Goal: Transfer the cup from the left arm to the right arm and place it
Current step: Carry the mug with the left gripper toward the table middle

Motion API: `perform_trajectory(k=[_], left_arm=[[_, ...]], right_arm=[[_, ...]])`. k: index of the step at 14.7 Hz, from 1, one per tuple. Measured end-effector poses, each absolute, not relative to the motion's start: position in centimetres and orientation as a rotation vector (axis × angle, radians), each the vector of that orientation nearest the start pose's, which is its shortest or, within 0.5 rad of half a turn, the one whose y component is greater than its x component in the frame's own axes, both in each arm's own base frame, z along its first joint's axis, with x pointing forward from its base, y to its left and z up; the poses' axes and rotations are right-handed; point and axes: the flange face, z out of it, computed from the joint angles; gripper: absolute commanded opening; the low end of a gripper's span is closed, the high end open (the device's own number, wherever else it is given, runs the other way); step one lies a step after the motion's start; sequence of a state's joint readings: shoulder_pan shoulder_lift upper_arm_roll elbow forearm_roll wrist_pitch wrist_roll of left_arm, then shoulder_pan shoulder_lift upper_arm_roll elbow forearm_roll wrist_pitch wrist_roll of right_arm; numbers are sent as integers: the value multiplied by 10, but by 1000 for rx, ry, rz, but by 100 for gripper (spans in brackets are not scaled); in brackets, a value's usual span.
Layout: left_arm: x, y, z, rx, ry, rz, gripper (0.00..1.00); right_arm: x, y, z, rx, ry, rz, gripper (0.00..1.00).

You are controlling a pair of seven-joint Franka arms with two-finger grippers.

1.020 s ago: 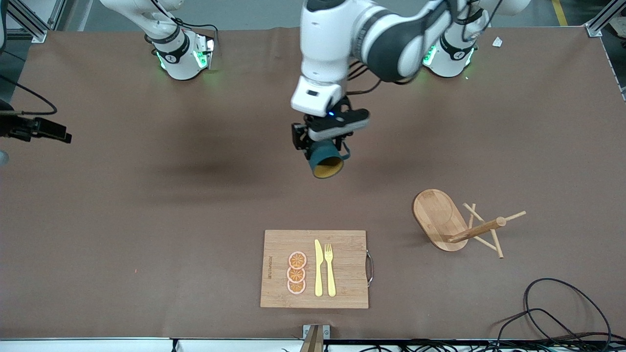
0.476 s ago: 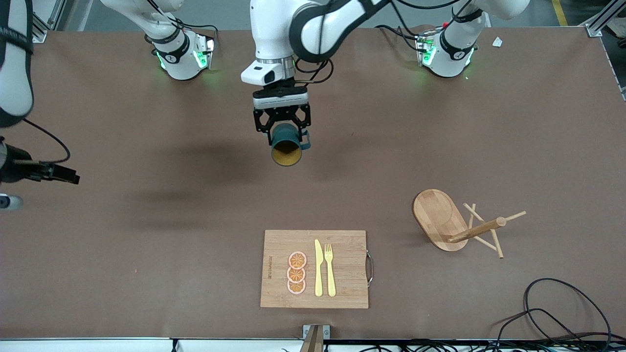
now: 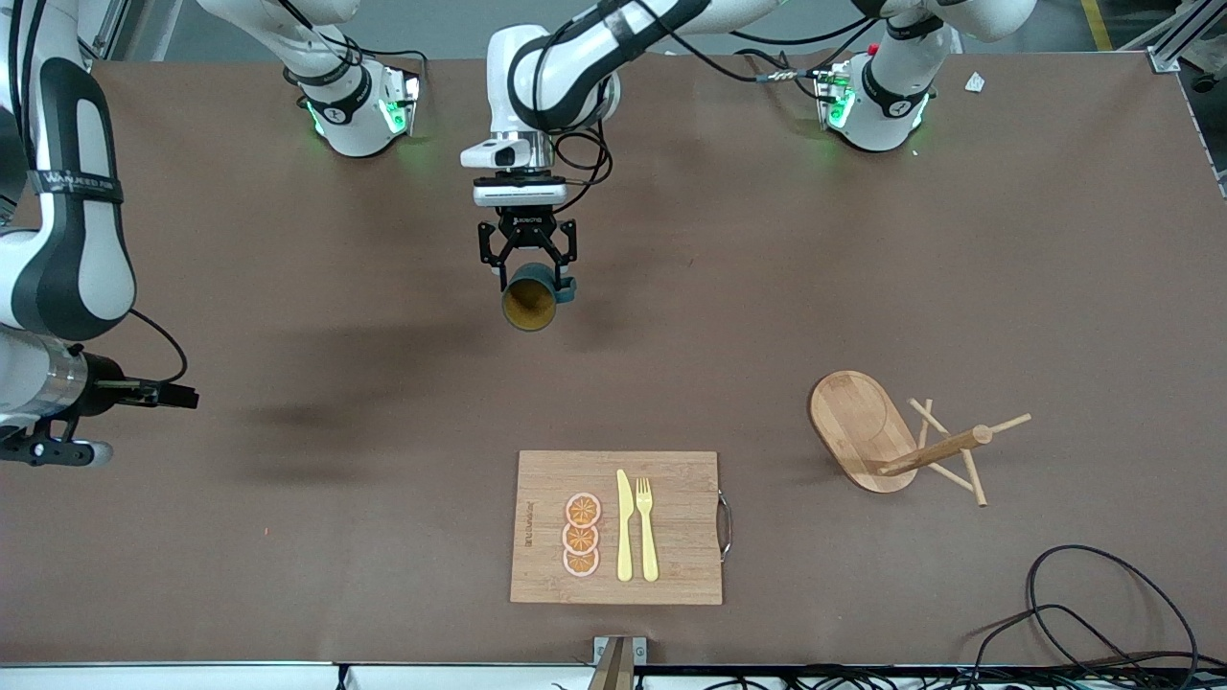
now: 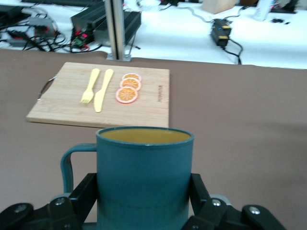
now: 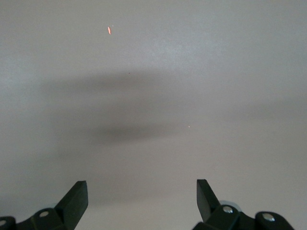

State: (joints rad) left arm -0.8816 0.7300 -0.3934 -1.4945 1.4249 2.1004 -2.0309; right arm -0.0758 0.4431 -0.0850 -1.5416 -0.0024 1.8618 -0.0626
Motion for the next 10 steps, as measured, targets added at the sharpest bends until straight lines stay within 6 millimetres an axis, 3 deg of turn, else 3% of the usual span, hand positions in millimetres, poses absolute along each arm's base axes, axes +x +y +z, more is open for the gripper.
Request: perform_trajectory(k=[5, 8, 10], left_arm=[[297, -654, 187, -2747, 104, -1656, 55], [291, -647, 140, -2658, 152, -1798, 53], [284, -645, 120, -2608, 175, -1866, 53]], right_arm=[[663, -83, 386, -3119, 378, 216, 100], [662, -52, 384, -3101, 551, 258, 100], [663, -28, 383, -3091, 649, 272, 100]])
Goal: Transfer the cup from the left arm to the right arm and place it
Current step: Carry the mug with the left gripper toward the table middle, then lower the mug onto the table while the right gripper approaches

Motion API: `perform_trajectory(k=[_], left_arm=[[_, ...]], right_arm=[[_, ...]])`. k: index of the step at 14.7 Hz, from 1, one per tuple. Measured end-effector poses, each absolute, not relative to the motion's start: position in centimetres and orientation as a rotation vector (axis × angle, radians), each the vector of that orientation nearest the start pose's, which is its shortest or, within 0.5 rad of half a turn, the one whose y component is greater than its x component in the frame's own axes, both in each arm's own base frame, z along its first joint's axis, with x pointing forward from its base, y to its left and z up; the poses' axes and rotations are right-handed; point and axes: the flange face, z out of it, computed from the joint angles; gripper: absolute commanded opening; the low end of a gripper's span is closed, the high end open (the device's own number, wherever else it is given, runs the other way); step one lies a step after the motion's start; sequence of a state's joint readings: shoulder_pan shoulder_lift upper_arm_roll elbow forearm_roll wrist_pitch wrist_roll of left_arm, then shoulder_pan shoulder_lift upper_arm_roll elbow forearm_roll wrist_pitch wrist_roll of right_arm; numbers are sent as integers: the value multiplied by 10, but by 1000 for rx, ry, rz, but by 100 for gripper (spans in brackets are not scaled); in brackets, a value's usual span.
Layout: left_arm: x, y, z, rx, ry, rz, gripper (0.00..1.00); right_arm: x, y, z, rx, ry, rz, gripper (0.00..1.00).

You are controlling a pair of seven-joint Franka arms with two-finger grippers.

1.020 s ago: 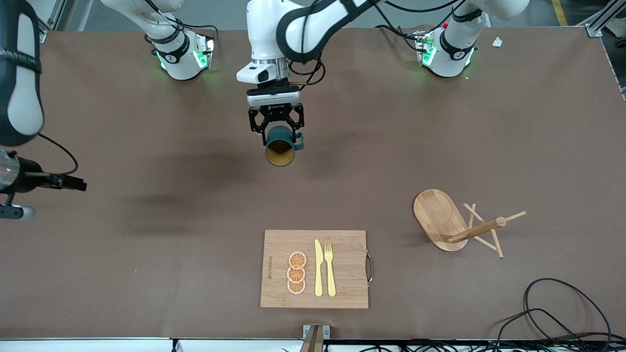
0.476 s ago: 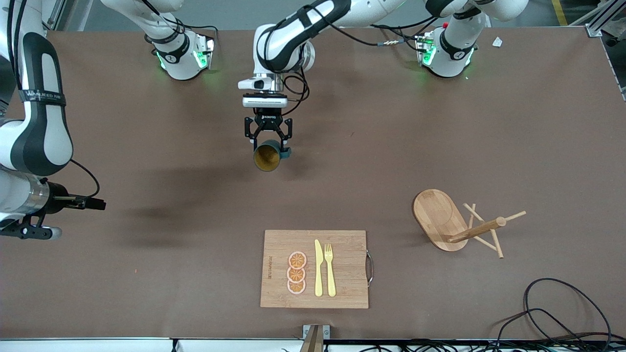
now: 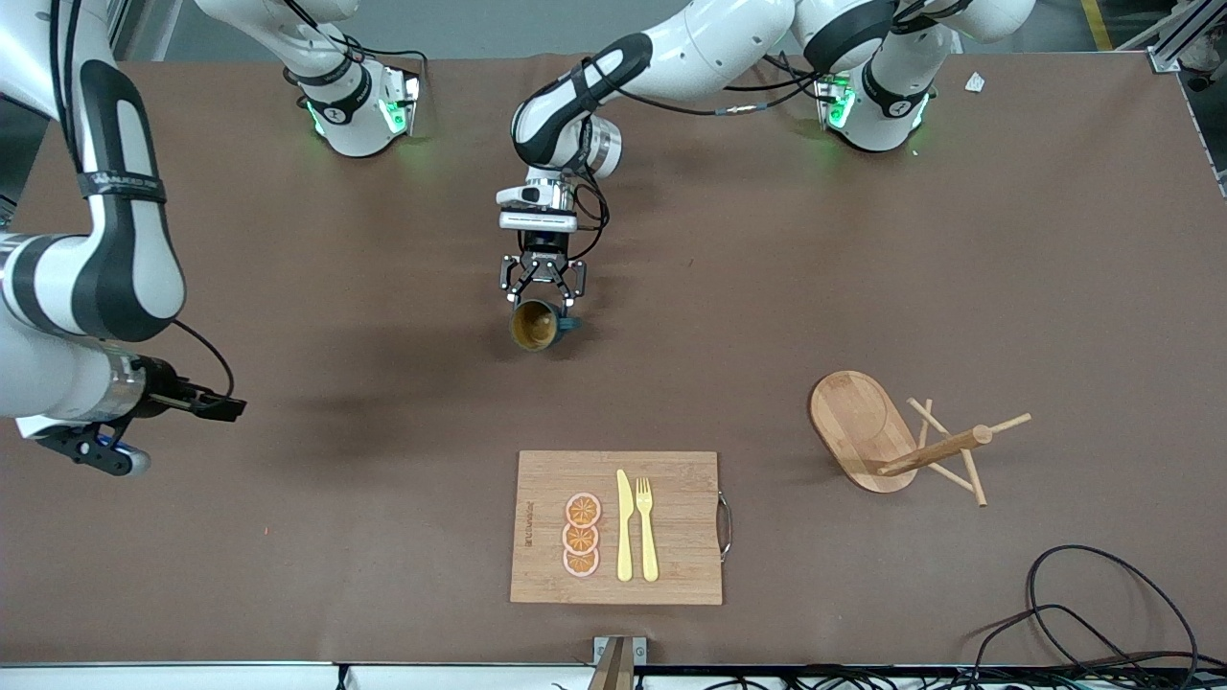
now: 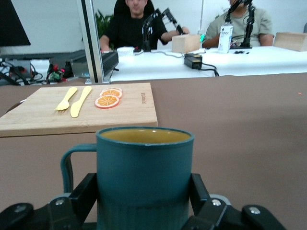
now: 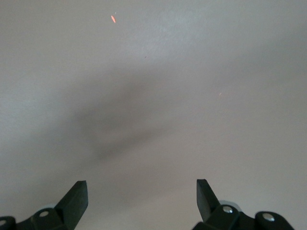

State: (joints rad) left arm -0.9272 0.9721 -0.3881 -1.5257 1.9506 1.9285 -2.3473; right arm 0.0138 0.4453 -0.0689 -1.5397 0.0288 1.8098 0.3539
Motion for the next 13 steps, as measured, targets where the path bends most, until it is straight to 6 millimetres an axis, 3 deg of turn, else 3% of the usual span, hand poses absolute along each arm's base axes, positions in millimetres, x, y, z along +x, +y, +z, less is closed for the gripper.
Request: perform_trajectory(k=[8, 13], left_arm=[[262, -643, 87, -2495, 193, -2046, 53], [257, -643, 82, -2477, 181, -2073, 61]], right_arm=[[658, 66, 381, -3046, 976, 277, 100], [649, 126, 383, -3003, 1174, 256, 100]])
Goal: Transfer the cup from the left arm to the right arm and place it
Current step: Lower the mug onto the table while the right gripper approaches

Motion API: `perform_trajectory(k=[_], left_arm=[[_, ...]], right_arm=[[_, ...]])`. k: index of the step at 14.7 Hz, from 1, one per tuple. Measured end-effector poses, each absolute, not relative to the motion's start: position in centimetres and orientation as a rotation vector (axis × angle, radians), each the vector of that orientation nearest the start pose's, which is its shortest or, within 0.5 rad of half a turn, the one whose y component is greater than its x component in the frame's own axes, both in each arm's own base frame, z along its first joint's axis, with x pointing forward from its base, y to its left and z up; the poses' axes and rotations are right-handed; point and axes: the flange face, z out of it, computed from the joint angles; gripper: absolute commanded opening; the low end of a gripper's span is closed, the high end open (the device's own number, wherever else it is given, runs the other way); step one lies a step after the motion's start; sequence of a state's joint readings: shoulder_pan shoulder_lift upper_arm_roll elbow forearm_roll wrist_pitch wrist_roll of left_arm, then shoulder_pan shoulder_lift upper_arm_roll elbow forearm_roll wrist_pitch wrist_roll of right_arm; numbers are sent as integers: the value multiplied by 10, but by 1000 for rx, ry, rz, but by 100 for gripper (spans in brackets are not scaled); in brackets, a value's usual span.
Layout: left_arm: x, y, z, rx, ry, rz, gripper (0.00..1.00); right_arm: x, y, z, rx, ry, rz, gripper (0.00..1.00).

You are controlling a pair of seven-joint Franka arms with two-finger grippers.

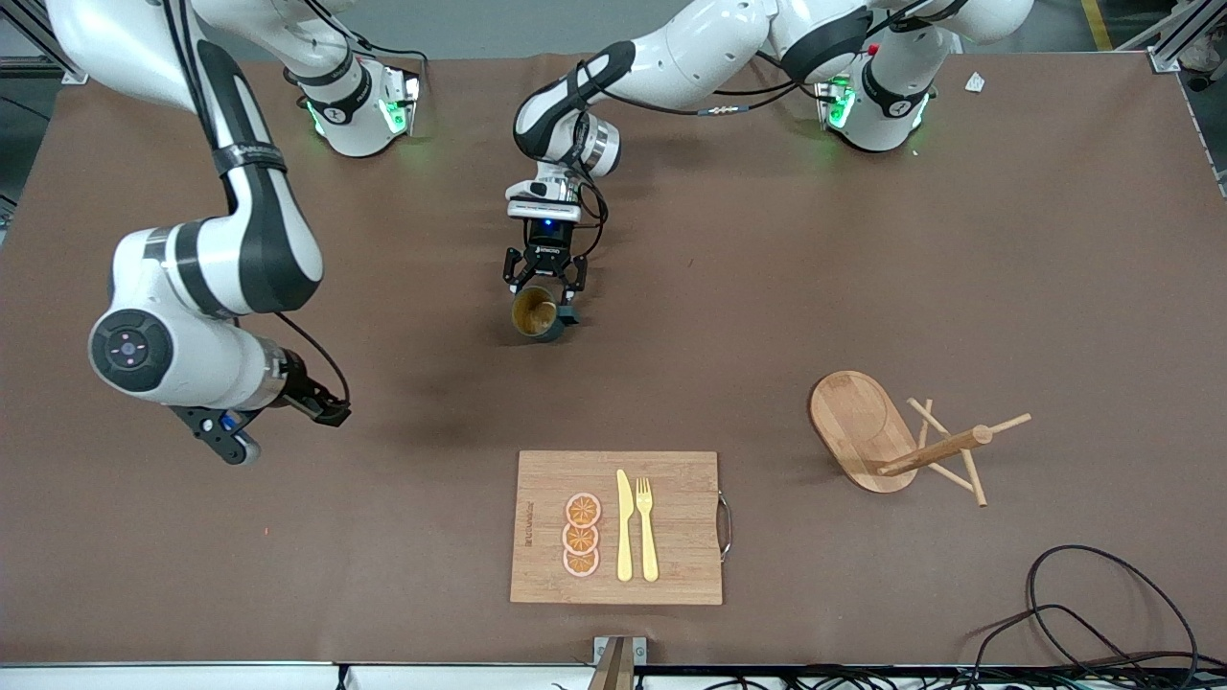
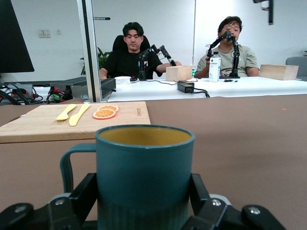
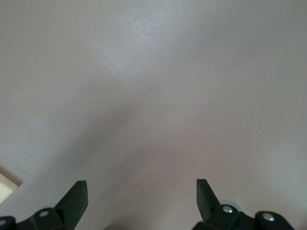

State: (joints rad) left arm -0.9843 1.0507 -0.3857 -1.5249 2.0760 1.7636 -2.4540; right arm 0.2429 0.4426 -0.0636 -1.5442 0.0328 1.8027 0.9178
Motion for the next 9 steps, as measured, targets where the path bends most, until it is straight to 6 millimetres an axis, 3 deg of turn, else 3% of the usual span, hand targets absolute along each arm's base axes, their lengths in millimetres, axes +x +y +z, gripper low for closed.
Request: perform_trajectory(k=[1, 2, 9], left_arm=[[257, -643, 82, -2478, 181, -2073, 69], [256, -643, 82, -2480, 178, -2070, 99], [227, -644, 75, -2559, 36, -1878, 100]], right_arm=[[648, 133, 383, -2994, 1203, 252, 100], [646, 138, 383, -2987, 1230, 252, 100], [627, 162, 389, -2882, 1372, 305, 100]])
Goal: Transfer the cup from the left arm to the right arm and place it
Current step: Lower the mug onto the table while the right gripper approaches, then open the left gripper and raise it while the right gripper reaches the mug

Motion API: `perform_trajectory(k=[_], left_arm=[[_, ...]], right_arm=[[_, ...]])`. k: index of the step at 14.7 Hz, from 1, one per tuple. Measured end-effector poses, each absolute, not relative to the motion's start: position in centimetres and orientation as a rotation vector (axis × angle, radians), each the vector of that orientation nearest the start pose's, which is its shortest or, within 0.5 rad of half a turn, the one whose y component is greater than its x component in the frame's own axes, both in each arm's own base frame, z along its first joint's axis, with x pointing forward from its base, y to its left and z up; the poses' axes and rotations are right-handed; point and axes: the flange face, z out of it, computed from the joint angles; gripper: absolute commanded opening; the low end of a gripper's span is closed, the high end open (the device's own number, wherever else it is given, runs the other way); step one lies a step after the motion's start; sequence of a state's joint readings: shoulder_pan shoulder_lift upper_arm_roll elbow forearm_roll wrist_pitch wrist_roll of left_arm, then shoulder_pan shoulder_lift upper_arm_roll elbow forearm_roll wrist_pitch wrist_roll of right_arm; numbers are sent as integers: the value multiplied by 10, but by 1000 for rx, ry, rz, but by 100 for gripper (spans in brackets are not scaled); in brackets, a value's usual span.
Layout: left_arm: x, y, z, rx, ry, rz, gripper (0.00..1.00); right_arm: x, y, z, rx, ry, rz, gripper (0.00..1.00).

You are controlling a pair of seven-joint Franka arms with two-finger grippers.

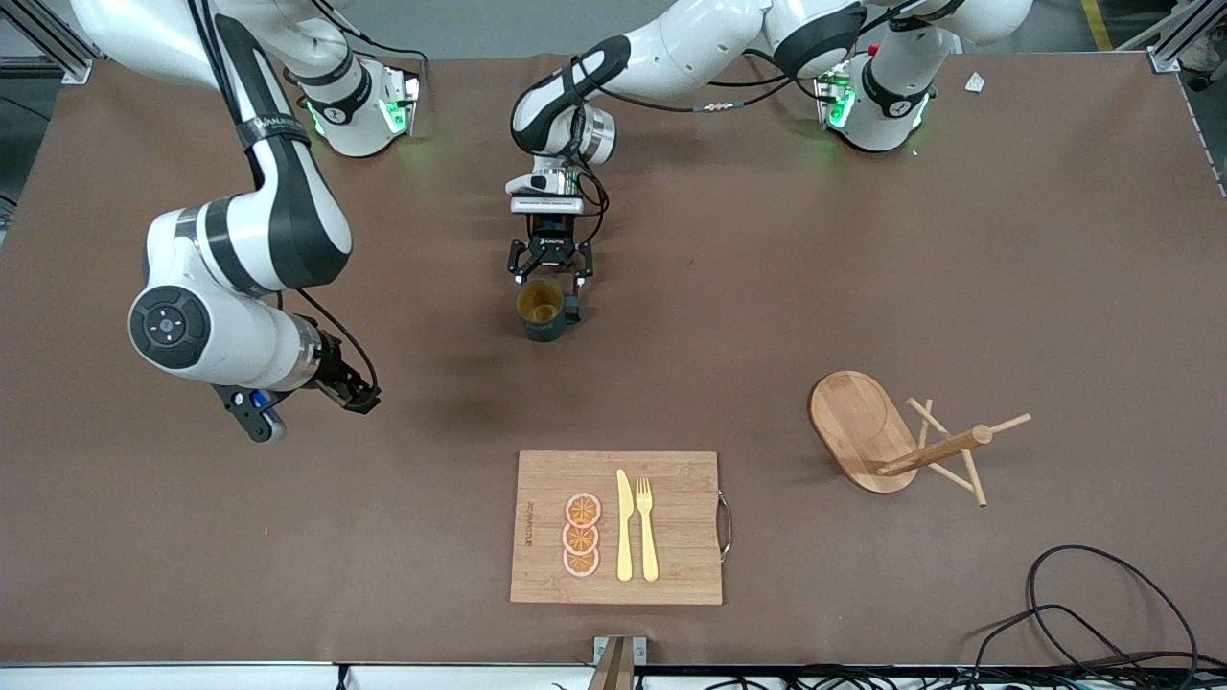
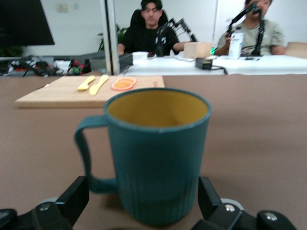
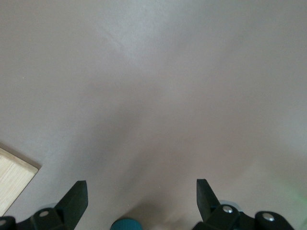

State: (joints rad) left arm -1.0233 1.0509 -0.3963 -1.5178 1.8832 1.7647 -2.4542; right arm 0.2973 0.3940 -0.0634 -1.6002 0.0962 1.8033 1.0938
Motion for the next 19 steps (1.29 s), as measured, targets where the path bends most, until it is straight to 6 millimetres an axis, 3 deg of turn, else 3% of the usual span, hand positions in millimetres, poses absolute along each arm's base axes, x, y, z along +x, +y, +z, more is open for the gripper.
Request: perform_trajectory(k=[3, 5, 8, 13, 16, 19], left_arm=[[222, -646, 82, -2596, -83, -1769, 100], [218, -651, 100, -2623, -172, -1662, 100], [222, -660, 146, -2675, -307, -1509, 100], [246, -666, 230, -2818, -506, -1289, 100], [262, -657, 273, -2892, -532, -1151, 100], [286, -630, 318, -2957, -491, -1030, 100]], right_arm=[[617, 184, 379, -2863, 1431, 295, 100], [608, 200, 369, -2835, 1484, 268, 100], [596, 222, 358, -2775, 1593, 233, 100], [575, 263, 353, -2727, 1708, 222, 100], [569, 266, 352, -2700, 1726, 229, 100], [559, 261, 347, -2659, 1744, 247, 99]])
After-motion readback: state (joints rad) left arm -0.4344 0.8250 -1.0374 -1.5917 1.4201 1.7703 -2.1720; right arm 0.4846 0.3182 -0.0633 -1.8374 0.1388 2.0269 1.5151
